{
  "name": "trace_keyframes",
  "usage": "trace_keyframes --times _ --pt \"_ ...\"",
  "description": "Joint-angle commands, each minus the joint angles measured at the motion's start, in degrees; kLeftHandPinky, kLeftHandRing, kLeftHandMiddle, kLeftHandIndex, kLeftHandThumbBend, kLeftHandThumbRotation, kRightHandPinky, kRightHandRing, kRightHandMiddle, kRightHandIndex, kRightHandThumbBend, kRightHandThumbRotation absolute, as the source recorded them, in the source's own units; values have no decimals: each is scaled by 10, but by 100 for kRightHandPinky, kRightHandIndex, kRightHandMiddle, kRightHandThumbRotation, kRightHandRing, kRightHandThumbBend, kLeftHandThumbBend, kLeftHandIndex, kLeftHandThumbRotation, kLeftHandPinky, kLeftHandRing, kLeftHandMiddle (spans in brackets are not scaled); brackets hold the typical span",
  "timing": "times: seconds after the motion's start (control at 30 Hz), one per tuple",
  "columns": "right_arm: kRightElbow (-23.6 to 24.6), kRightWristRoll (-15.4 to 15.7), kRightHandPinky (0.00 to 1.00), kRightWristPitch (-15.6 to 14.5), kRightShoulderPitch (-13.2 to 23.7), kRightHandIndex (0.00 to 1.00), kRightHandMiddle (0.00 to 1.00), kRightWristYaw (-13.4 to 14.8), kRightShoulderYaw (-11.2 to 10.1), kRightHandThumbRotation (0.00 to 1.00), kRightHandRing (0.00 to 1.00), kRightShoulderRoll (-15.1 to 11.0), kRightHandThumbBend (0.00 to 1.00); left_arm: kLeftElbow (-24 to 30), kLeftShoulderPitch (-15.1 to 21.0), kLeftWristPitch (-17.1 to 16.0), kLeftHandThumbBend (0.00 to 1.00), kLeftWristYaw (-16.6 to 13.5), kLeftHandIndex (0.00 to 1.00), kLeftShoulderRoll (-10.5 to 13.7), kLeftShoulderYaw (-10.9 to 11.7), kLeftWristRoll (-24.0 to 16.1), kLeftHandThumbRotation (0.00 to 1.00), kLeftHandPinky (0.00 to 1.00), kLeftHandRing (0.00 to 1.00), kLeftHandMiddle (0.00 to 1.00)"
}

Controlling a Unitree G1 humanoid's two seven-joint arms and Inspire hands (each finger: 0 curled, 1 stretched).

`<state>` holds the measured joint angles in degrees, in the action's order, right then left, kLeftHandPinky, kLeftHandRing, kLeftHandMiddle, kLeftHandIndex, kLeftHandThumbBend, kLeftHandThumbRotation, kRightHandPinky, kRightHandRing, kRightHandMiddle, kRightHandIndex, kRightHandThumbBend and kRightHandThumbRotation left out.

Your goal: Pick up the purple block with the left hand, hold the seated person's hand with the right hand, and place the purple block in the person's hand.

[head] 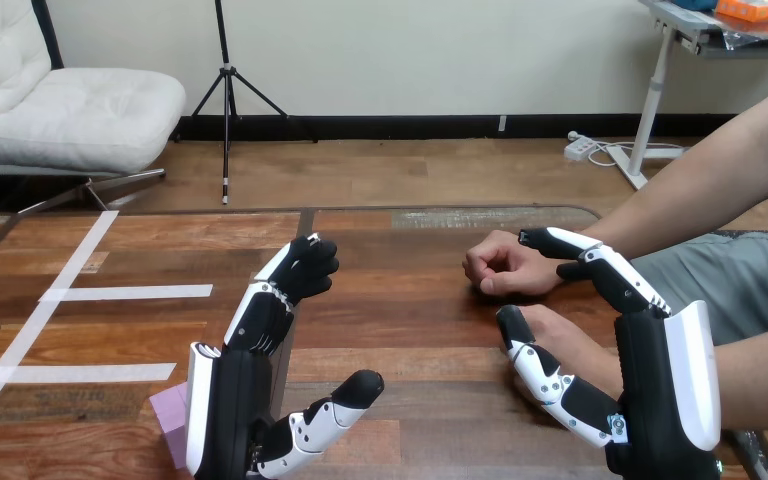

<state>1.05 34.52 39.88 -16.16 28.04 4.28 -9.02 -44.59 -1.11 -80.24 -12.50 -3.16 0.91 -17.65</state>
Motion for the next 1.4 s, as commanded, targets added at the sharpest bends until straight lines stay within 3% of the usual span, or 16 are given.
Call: trace_keyframes --times 0.0,0.93,1.37 --pt "14 -7 65 4 38 71 73 3 -6 23 73 6 42 5 29 3 81 -1 82 -9 -1 6 57 75 78 80" --pt "10 -5 65 10 37 71 74 8 -6 22 73 6 42 7 27 2 81 5 81 -8 -7 14 56 74 78 80" --pt "16 -4 65 6 31 72 74 5 -5 22 73 7 42 8 31 0 80 3 82 3 6 6 57 76 79 81"
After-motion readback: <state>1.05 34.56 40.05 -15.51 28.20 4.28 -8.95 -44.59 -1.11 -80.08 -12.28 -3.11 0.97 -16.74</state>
